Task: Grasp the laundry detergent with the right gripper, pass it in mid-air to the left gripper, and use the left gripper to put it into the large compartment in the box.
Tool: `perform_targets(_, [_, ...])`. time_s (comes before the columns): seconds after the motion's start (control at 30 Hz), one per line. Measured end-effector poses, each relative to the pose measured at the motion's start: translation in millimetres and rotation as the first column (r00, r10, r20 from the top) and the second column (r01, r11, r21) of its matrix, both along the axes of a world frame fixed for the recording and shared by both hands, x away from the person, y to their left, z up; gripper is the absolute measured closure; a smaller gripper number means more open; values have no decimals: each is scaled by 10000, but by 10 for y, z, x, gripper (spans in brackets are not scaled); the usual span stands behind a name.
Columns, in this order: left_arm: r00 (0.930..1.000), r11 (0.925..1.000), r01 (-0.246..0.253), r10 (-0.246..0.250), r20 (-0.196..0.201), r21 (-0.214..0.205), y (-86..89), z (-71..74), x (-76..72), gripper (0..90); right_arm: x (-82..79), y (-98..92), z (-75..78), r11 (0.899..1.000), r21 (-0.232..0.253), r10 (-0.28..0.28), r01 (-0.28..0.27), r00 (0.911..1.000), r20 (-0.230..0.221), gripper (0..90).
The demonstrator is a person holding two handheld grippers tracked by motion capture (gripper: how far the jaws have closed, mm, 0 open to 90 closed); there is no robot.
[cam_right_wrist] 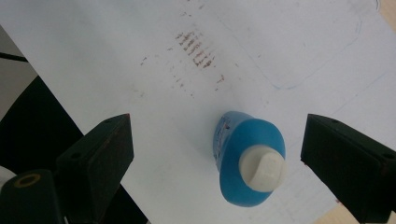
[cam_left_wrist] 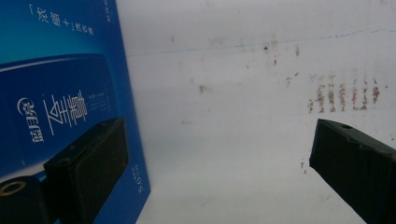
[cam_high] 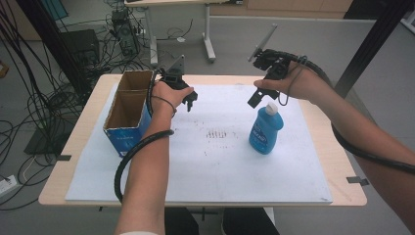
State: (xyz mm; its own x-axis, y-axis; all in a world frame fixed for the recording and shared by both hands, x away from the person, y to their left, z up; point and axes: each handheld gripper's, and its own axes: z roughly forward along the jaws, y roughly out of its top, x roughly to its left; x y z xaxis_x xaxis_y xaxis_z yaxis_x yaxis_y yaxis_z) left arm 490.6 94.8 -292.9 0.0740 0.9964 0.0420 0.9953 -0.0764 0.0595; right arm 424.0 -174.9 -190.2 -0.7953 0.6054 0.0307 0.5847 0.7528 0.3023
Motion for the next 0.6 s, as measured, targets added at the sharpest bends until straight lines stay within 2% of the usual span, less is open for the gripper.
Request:
perform_targets(0.1, [10000,10000,27,-27,31,-2,-15,7,-11,52,-35,-71,17,9999,24,-146,145,9999,23,93])
perform_targets(0.13, [10000,10000,22,-22,29,-4,-20,13,-15,52,-38,-104,15,10000,2,-8,8,9999,122,93])
perform_targets(0.23, [10000,10000,20,-20,43,-1,-22,32,-29,52,-84,-147,26,9996,42,-286,286,9996,44,93])
perform_targets(0.27, [10000,10000,11,-11,71,13,-20,38,-34,52,-93,-180,21,9999,25,-162,161,9998,136,93])
perform_targets(0.3, [10000,10000,19,-19,73,39,-17,47,-38,51,-114,-190,27,9994,32,-349,349,9994,70,93])
perform_targets(0.4, [10000,10000,27,-28,81,78,-8,59,-51,51,-152,-261,27,9993,66,-374,373,9992,134,93])
perform_targets(0.6, [9999,10000,-2,1,106,56,-10,56,-89,51,-238,-419,-17,9990,-4,-444,444,9989,165,93])
